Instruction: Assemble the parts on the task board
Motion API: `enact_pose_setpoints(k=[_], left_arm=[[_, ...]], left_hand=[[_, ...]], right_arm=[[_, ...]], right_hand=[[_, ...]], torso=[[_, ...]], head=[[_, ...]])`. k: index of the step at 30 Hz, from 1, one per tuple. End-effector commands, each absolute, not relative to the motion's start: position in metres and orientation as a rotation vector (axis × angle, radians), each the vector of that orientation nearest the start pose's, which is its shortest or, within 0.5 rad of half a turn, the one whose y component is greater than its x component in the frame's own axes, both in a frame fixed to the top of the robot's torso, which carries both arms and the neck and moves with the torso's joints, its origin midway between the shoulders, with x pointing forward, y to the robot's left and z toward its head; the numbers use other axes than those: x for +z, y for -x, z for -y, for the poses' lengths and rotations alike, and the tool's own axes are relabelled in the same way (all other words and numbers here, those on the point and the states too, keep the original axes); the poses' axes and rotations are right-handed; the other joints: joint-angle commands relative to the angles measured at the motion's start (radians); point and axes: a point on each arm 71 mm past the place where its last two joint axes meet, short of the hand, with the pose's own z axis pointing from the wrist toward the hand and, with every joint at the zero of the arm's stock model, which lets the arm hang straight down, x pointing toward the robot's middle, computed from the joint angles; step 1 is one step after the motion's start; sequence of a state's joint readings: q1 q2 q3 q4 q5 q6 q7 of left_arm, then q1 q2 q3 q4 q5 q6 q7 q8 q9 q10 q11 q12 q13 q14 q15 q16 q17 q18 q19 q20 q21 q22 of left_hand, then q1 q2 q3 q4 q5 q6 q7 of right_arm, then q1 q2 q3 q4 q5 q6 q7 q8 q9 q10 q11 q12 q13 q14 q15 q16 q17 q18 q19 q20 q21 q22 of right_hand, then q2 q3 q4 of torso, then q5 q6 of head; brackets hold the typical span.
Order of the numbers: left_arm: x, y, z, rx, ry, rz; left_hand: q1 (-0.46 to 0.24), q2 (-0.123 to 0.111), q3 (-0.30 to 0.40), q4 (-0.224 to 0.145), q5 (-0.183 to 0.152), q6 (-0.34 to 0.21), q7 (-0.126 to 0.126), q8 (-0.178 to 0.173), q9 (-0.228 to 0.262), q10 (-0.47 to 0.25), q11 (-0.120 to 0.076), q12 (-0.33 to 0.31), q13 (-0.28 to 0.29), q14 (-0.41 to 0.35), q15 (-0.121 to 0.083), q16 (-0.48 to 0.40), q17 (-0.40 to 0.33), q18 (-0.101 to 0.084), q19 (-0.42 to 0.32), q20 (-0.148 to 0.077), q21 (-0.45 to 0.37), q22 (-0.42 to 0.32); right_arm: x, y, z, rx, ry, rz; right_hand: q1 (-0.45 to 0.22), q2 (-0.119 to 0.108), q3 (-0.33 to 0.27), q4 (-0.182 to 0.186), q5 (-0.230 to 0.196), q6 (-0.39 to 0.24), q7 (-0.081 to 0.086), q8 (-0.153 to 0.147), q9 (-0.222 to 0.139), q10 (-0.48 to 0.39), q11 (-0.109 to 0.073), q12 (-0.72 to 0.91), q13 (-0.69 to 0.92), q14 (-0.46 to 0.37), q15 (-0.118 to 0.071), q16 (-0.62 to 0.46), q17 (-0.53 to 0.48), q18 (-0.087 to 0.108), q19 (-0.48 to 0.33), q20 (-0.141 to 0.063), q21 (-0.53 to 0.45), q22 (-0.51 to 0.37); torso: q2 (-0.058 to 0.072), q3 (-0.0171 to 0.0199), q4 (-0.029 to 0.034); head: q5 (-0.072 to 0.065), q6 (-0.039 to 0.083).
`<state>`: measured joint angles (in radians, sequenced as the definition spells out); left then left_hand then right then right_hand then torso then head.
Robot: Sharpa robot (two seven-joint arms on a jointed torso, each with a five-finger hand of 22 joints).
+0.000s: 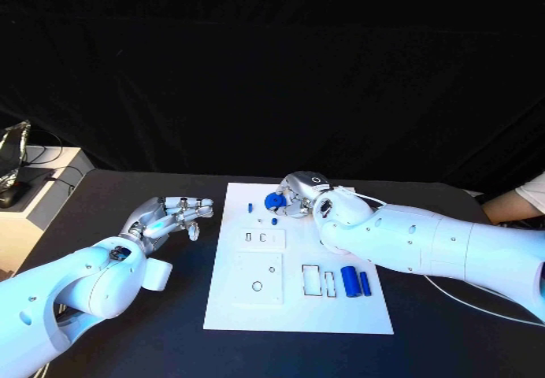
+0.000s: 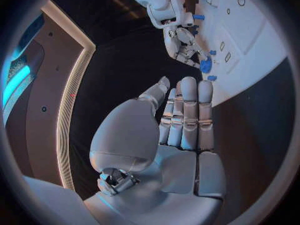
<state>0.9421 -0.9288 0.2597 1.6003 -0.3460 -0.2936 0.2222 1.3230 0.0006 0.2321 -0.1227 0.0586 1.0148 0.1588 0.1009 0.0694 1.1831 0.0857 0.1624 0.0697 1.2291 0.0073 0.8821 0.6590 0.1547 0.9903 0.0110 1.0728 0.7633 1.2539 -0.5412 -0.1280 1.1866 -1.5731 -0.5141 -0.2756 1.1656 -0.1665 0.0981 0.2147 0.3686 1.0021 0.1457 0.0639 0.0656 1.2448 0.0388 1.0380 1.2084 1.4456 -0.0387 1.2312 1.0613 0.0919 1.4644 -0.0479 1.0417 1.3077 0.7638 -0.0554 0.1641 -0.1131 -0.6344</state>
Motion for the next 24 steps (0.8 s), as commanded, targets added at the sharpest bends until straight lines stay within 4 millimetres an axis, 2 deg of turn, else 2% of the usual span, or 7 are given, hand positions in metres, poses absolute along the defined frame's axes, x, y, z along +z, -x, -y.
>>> enact_pose_setpoints(k=[1,4,6,7,8,11,24], left_arm=[[-0.187,-0.467,-0.231,-1.46,0.969,-1.515],[-0.187,-0.467,-0.231,-1.46,0.97,-1.515],[-0.187,-0.467,-0.232,-1.459,0.97,-1.515],[-0.187,-0.467,-0.232,-1.459,0.97,-1.514],[-0.187,-0.467,-0.232,-1.459,0.97,-1.514],[-0.187,-0.468,-0.232,-1.459,0.971,-1.514],[-0.188,-0.468,-0.232,-1.458,0.971,-1.513]], left_hand=[[-0.007,0.001,0.006,-0.001,-0.005,-0.001,0.002,0.002,0.0,-0.009,-0.001,-0.004,-0.001,-0.004,0.0,0.004,0.0,0.022,0.003,0.0,-0.003,0.001],[-0.007,0.001,0.006,-0.001,-0.005,-0.001,0.002,0.002,0.0,-0.009,-0.001,-0.004,-0.001,-0.004,0.0,0.004,0.0,0.022,0.003,0.0,-0.003,0.001],[-0.007,0.001,0.006,-0.001,-0.005,-0.001,0.002,0.002,0.0,-0.009,-0.001,-0.004,-0.001,-0.004,0.0,0.004,0.0,0.022,0.003,0.0,-0.003,0.001],[-0.007,0.001,0.006,-0.001,-0.005,-0.001,0.002,0.002,0.0,-0.009,-0.001,-0.004,-0.001,-0.004,0.0,0.004,0.0,0.022,0.003,0.0,-0.003,0.001],[-0.007,0.001,0.006,-0.001,-0.005,-0.001,0.002,0.002,0.0,-0.009,-0.001,-0.004,-0.001,-0.004,0.0,0.004,0.0,0.022,0.003,0.0,-0.003,0.001],[-0.007,0.002,0.007,-0.002,-0.005,-0.002,0.003,0.002,0.0,-0.009,0.0,-0.004,-0.001,-0.005,0.0,0.004,0.0,0.022,0.003,0.0,-0.003,0.001],[-0.007,0.002,0.007,-0.002,-0.005,-0.002,0.003,0.002,0.0,-0.009,0.0,-0.004,-0.001,-0.005,0.0,0.004,0.0,0.022,0.003,0.0,-0.003,0.001]], right_arm=[[-0.194,-0.544,0.151,0.426,0.143,-1.531],[-0.195,-0.545,0.153,0.425,0.142,-1.545],[-0.196,-0.545,0.154,0.424,0.139,-1.552],[-0.196,-0.545,0.154,0.423,0.138,-1.554],[-0.196,-0.545,0.155,0.422,0.135,-1.556],[-0.196,-0.546,0.157,0.418,0.13,-1.557],[-0.189,-0.539,0.169,0.457,0.098,-1.478]], right_hand=[[-0.006,0.031,0.0,-0.031,0.026,0.015,-0.002,0.0,0.002,0.006,-0.005,0.007,0.005,0.003,-0.002,0.006,0.002,0.016,0.066,-0.004,0.008,0.142],[0.006,0.09,0.01,-0.068,0.125,0.025,-0.004,0.0,0.002,0.009,-0.008,0.011,0.009,0.003,-0.006,0.006,0.003,0.014,0.066,-0.007,0.011,0.143],[0.027,0.152,0.063,-0.103,0.117,0.03,-0.004,-0.001,0.0,0.007,-0.012,0.011,0.013,0.003,-0.01,0.006,0.004,0.013,0.066,-0.01,0.014,0.143],[0.032,0.153,0.141,-0.112,0.075,0.029,-0.001,0.0,0.0,0.001,-0.013,0.01,0.015,0.003,-0.013,0.005,0.004,0.011,0.066,-0.013,0.015,0.143],[0.018,0.14,0.213,-0.118,0.105,0.03,-0.001,0.0,0.0,0.002,-0.013,0.012,0.018,0.003,-0.013,0.006,0.005,0.011,0.065,-0.014,0.014,0.143],[-0.054,0.109,0.417,-0.167,0.102,0.028,0.003,0.002,0.001,0.002,-0.012,0.014,0.023,0.003,-0.011,0.005,0.006,0.01,0.064,-0.014,0.015,0.143],[-0.093,0.083,0.414,-0.209,0.109,0.026,0.002,-0.001,0.0,0.006,-0.014,0.013,0.024,0.003,-0.01,0.005,0.007,0.012,0.065,-0.012,0.017,0.143]], torso=[[0.0,0.0004,-0.0007],[-0.001,0.0,0.0002],[-0.001,0.0001,0.0004],[-0.001,0.0001,0.0004],[-0.001,0.0002,0.0002],[-0.001,0.0004,-0.0002],[-0.002,-0.0004,0.0014]], head=[[0.0,0.0],[0.0,-0.001],[0.0,-0.001],[0.0,-0.001],[0.0,-0.001],[0.001,0.0],[0.001,0.005]])
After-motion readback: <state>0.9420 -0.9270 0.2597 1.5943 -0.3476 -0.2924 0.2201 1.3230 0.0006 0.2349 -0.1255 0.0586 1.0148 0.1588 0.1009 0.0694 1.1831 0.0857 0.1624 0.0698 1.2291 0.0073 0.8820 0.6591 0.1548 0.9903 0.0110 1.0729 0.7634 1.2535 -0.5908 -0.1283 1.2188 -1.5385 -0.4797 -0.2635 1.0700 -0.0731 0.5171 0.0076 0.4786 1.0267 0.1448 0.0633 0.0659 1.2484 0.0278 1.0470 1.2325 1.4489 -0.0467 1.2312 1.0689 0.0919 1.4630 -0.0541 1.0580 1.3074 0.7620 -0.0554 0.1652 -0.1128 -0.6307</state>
